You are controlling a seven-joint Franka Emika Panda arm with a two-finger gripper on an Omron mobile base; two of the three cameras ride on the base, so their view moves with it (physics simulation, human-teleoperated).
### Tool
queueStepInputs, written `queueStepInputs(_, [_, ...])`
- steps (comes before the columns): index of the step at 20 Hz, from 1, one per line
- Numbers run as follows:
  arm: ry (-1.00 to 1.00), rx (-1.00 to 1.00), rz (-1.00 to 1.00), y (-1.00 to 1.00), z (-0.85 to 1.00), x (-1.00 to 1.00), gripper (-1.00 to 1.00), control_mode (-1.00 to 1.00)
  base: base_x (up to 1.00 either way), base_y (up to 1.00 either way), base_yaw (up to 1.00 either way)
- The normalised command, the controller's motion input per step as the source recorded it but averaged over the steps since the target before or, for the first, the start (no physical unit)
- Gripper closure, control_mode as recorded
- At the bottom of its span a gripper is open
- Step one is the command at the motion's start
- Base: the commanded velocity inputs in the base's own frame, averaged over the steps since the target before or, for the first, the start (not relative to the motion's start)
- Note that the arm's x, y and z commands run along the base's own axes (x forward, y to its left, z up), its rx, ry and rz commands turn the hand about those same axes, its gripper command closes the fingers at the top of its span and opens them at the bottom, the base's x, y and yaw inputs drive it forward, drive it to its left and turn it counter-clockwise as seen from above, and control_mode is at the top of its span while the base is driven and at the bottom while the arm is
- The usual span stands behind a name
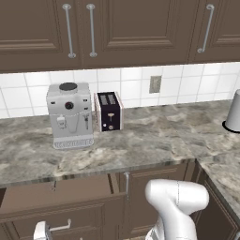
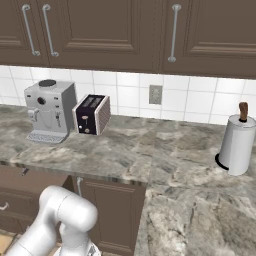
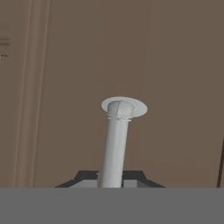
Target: Take the tongs from the drawer on the left and place them on the dining counter next to the tray containing the hot dog.
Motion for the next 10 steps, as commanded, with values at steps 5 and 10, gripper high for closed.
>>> queueStepInputs(5, [0.02,0.0,0.0,0.0,0.0,-0.31,1.0,-1.0,0.0,0.0,0.0])
queueStepInputs(10, [0.01,0.0,0.0,0.0,0.0,-0.22,1.0,-1.0,0.0,0.0,0.0])
